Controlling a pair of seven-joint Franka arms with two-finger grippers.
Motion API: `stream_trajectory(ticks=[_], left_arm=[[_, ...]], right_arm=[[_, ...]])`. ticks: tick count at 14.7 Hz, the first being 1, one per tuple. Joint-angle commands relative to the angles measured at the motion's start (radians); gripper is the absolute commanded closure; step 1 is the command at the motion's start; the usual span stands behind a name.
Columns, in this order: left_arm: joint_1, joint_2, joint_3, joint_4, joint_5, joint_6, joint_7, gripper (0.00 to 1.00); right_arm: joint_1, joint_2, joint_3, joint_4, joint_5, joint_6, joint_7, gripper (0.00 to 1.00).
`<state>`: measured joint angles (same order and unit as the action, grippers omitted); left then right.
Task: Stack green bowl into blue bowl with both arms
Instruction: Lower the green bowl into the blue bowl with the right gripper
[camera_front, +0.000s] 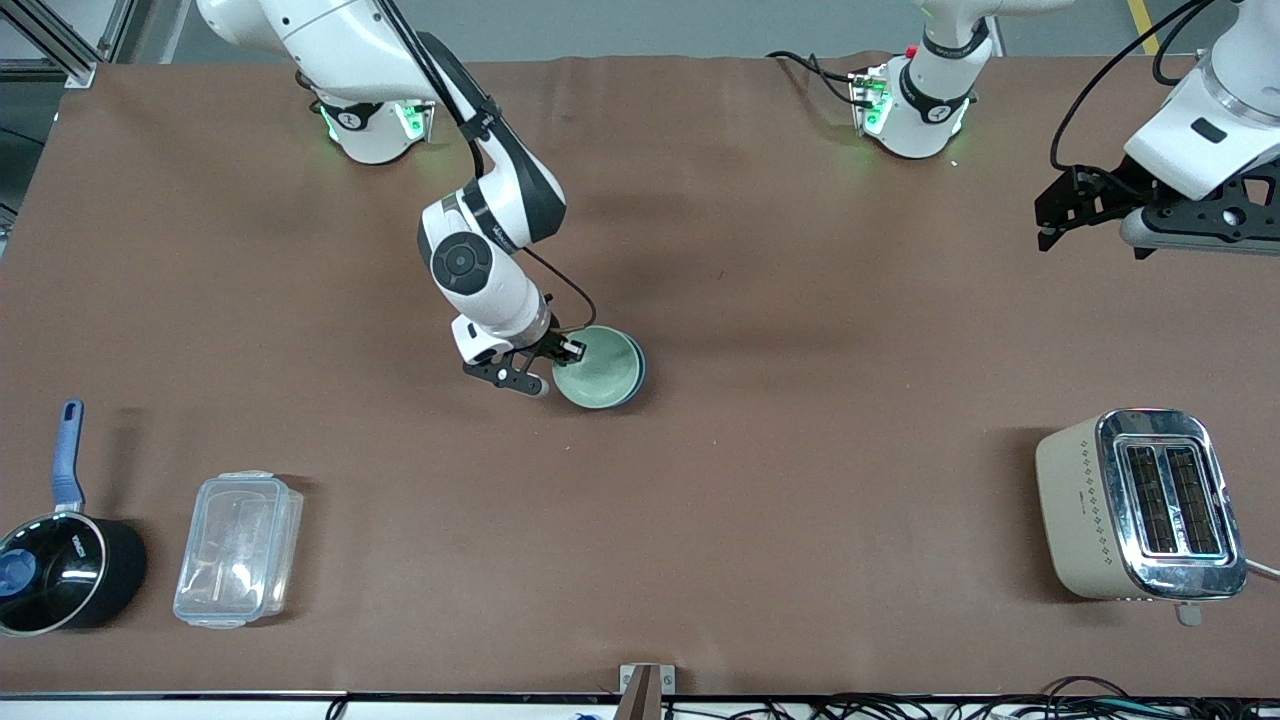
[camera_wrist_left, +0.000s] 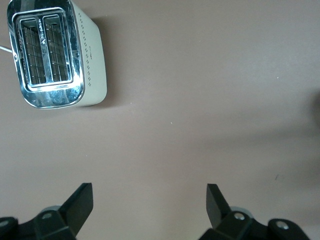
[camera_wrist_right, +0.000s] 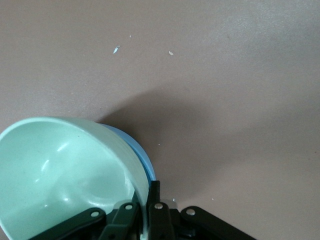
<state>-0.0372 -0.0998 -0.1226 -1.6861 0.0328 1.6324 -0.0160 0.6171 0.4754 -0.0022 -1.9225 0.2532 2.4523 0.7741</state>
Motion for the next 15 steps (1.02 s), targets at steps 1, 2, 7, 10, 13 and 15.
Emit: stream_trajectory(ticks=[1,2,7,10,13,15], left_arm=[[0.017,0.012,-0.002,-0.007,-0.021,0.006,-0.028,0.00],[0.017,0.015,-0.002,-0.007,-0.022,0.006,-0.053,0.00],[0.011,0.034,-0.003,0.003,-0.021,0.010,-0.067,0.00],[0.016,0.042,-0.003,0.003,-0.021,0.010,-0.075,0.00],[0.014,0.051,-0.003,0.014,-0.021,0.012,-0.078,0.00],[0.011,0.065,-0.003,0.022,-0.021,0.015,-0.078,0.00]], right_arm=[[0.007,0.002,0.004,0.004,0.017,-0.009,0.014,0.94],[0.007,0.002,0.007,0.002,0.017,-0.010,0.016,0.94],[0.007,0.002,0.008,0.002,0.017,-0.010,0.017,0.92],[0.001,-0.001,0.008,0.003,0.017,-0.013,0.031,0.56],[-0.037,-0.069,0.004,0.028,0.015,-0.141,0.036,0.27],[-0.088,-0.130,0.001,0.081,0.012,-0.292,0.033,0.08]])
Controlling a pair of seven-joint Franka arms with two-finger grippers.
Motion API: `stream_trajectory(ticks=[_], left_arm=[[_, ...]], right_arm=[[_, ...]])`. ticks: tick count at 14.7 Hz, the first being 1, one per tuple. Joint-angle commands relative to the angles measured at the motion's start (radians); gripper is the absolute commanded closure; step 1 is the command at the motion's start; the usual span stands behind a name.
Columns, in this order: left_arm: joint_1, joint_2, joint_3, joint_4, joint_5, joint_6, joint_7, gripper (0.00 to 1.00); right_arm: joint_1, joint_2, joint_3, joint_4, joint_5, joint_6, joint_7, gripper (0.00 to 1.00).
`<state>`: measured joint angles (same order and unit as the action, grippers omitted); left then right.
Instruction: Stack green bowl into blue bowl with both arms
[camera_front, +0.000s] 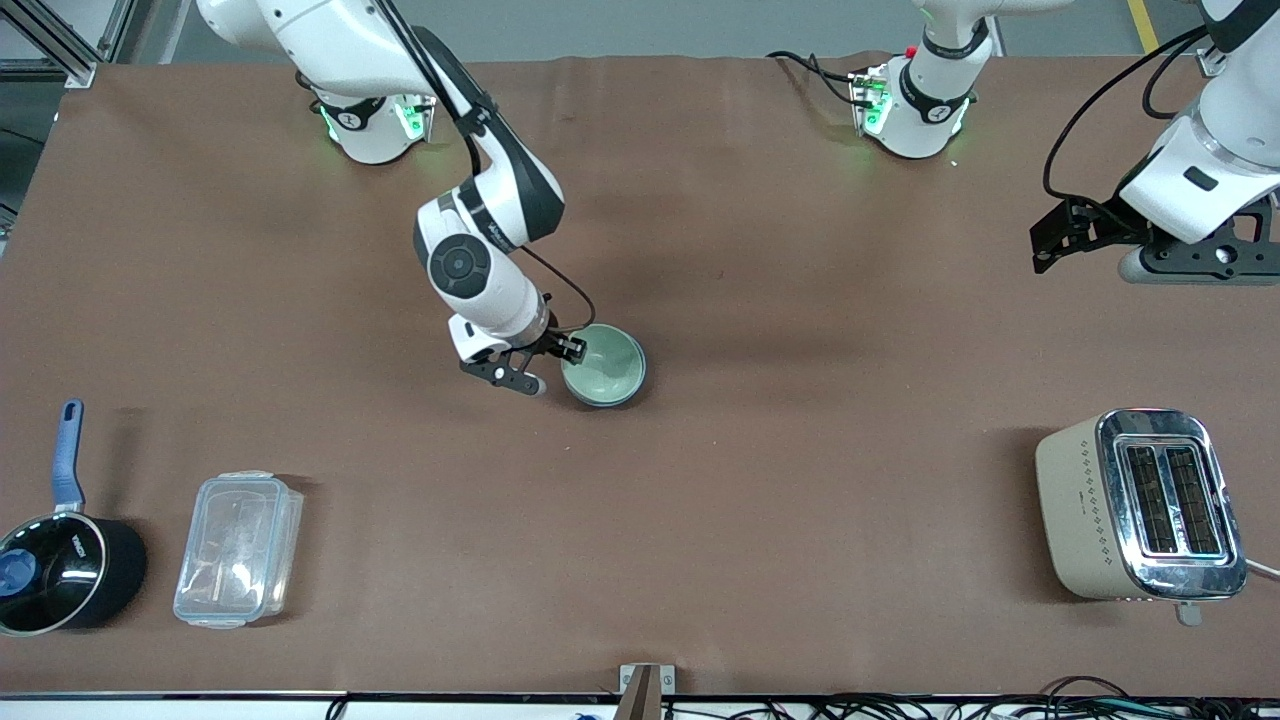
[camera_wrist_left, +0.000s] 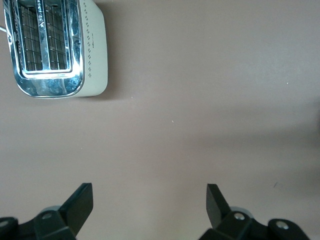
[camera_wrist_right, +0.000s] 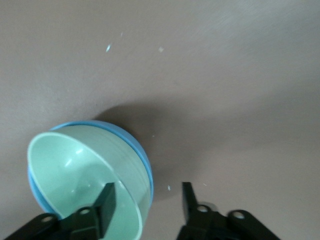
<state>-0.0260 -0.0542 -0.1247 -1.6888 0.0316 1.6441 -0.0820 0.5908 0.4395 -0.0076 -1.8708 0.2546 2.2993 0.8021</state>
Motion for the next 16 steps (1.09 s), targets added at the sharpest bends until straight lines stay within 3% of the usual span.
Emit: stream_trajectory(ticks=[1,5,10,16], left_arm=[[0.000,0.027,-0.001,0.027,-0.018,0.005,-0.012,0.00],[-0.003,0.033,-0.003,0.040,-0.016,0.006,-0.012,0.00],[0.000,0.031,-0.004,0.040,-0.016,0.006,-0.012,0.00],[0.008,0.033,-0.001,0.054,-0.006,0.006,0.010,0.00]], right_arm=[[-0.087,-0.123,0.003,0.068,0.003,-0.212,0.003,0.04],[-0.277,-0.222,0.001,0.237,-0.056,-0.457,-0.072,0.00],[-0.405,-0.301,0.001,0.358,-0.288,-0.642,-0.208,0.00],[-0.551,-0.383,-0.002,0.453,-0.296,-0.744,-0.475,0.00]])
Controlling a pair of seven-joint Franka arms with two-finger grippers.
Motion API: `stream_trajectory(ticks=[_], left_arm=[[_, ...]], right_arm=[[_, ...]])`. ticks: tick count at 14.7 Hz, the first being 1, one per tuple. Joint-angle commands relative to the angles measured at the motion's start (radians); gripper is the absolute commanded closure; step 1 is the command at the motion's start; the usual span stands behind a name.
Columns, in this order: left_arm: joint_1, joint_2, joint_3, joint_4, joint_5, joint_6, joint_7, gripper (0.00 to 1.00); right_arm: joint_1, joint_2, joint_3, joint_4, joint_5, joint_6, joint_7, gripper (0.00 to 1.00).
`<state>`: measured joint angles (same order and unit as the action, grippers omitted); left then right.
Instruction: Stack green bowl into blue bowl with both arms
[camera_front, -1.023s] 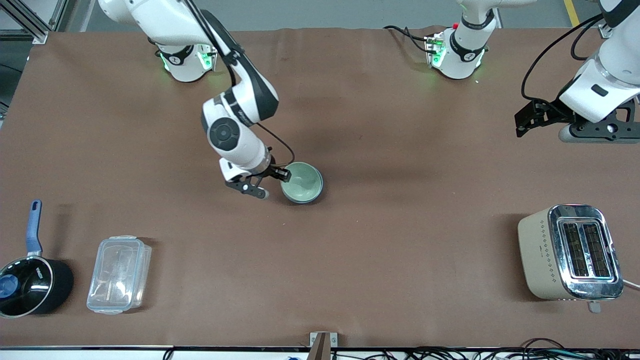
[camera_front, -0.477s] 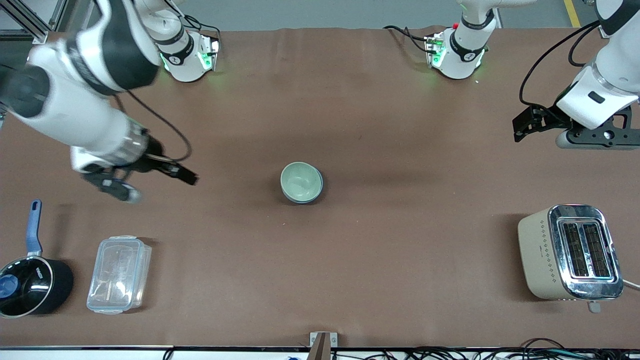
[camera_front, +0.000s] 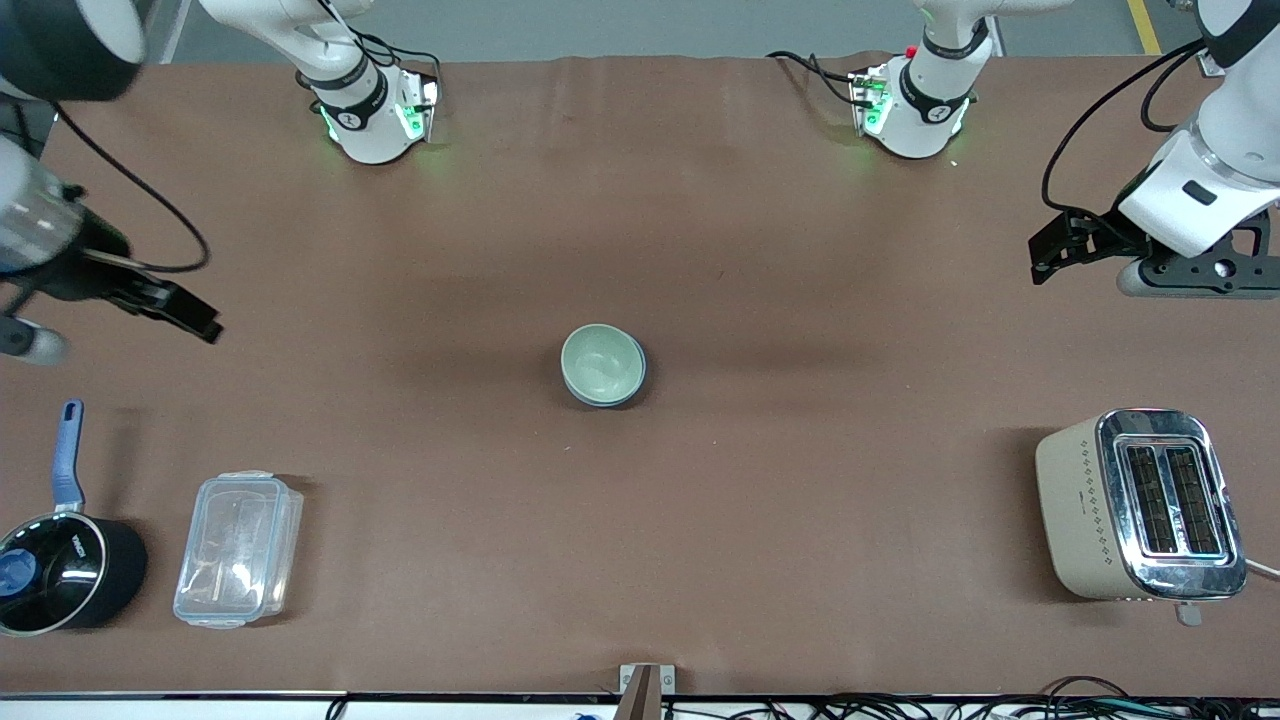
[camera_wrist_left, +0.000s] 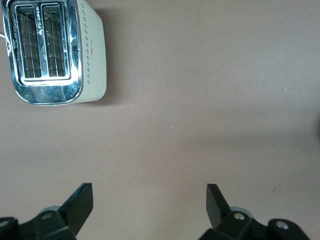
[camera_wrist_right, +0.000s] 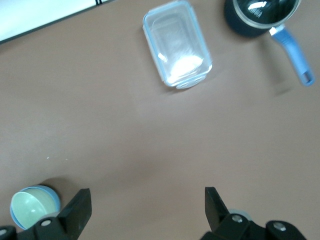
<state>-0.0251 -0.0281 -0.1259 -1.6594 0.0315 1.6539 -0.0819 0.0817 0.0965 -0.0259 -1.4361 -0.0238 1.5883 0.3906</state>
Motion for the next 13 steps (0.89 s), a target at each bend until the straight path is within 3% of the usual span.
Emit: stream_trajectory(ticks=[1,5,8,13], left_arm=[[0.008,0.007,0.002,0.027,-0.004,-0.003,0.010,0.00],[0.011,0.042,0.002,0.082,-0.004,-0.003,0.008,0.00],[0.010,0.051,0.002,0.092,-0.002,-0.005,0.010,0.00],[0.010,0.050,0.002,0.095,-0.005,-0.008,0.010,0.00]], right_arm=[[-0.066,-0.058,0.020,0.022,-0.013,-0.040,-0.071,0.00],[-0.200,-0.072,0.124,0.022,-0.014,-0.054,-0.119,0.00],[-0.183,-0.070,0.123,0.042,-0.011,-0.122,-0.215,0.00],[-0.117,-0.069,0.100,0.023,-0.016,-0.117,-0.226,0.00]])
